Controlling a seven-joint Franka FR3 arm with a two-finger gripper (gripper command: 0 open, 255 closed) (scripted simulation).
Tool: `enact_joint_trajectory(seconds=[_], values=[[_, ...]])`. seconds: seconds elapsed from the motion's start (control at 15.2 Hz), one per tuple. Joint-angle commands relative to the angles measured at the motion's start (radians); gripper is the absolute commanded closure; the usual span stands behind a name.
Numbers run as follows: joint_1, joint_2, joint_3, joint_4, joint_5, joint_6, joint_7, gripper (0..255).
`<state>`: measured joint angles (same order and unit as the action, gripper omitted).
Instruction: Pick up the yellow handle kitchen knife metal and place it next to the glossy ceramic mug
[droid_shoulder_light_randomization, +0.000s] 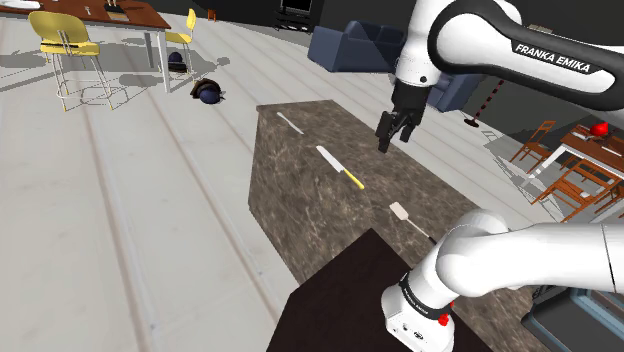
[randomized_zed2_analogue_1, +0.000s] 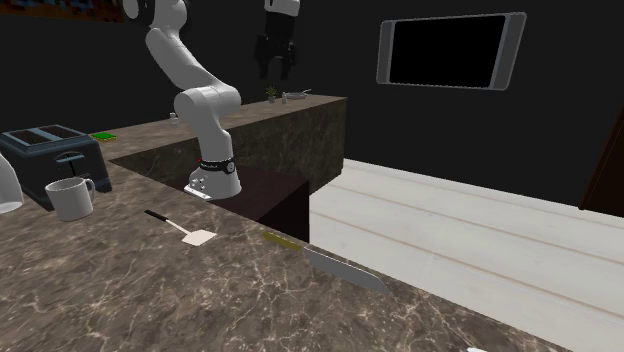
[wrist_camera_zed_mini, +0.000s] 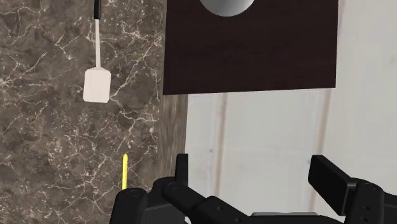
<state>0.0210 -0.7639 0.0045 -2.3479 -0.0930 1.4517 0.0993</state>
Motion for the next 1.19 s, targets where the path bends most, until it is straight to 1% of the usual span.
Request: enact_joint_trajectory(seconds=[0.0, 0.33, 0.59, 0.86, 1.12], values=[[0.000, 0.000, 0.000, 0.000, 0.000, 0.000, 0.000, 0], [-0.024, 0.075, -0.071, -0.070, -0.041, 0.171, -0.052, 0], [-0.043, 0.161, -0.128, -0.100, -0.067, 0.310, -0.093, 0], [-0.058, 0.271, -0.185, -0.106, -0.081, 0.447, -0.137, 0], [-0.068, 0.399, -0.239, -0.089, -0.079, 0.578, -0.185, 0]])
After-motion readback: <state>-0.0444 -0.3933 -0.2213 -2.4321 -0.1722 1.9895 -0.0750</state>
